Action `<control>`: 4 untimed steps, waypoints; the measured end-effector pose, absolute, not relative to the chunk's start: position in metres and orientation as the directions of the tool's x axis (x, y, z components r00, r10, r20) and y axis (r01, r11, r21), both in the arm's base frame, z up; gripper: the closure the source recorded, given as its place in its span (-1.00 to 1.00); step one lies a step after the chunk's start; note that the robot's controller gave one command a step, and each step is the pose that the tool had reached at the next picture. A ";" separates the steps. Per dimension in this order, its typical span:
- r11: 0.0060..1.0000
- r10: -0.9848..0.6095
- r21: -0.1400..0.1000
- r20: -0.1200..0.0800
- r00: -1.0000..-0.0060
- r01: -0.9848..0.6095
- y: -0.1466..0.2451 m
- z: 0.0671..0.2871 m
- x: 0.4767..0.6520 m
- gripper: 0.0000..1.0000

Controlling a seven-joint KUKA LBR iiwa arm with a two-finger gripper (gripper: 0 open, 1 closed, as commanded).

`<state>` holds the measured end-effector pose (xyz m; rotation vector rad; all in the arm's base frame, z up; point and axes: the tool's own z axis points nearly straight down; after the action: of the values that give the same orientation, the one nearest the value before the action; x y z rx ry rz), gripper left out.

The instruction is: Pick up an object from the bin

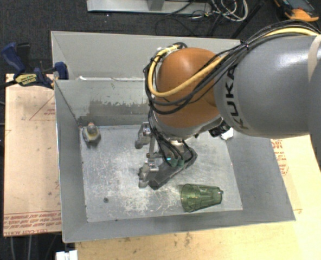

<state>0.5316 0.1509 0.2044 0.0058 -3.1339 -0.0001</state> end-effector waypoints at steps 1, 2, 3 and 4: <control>1.000 0.000 0.001 0.000 -1.000 0.000 0.150 0.209 0.533 -1.00; 0.998 0.060 0.004 -0.005 -0.998 0.060 0.117 0.176 0.554 -1.00; 1.000 -0.017 -0.001 0.003 -1.000 -0.017 0.105 0.172 0.579 -1.00; 0.987 -0.160 0.001 -0.006 -0.987 -0.160 0.081 0.139 0.569 -1.00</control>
Offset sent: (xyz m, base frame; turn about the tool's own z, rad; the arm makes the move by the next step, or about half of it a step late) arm 0.0373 -0.0652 -0.0573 0.1144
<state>0.5693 0.0809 0.1394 0.2523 -3.1374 -0.0025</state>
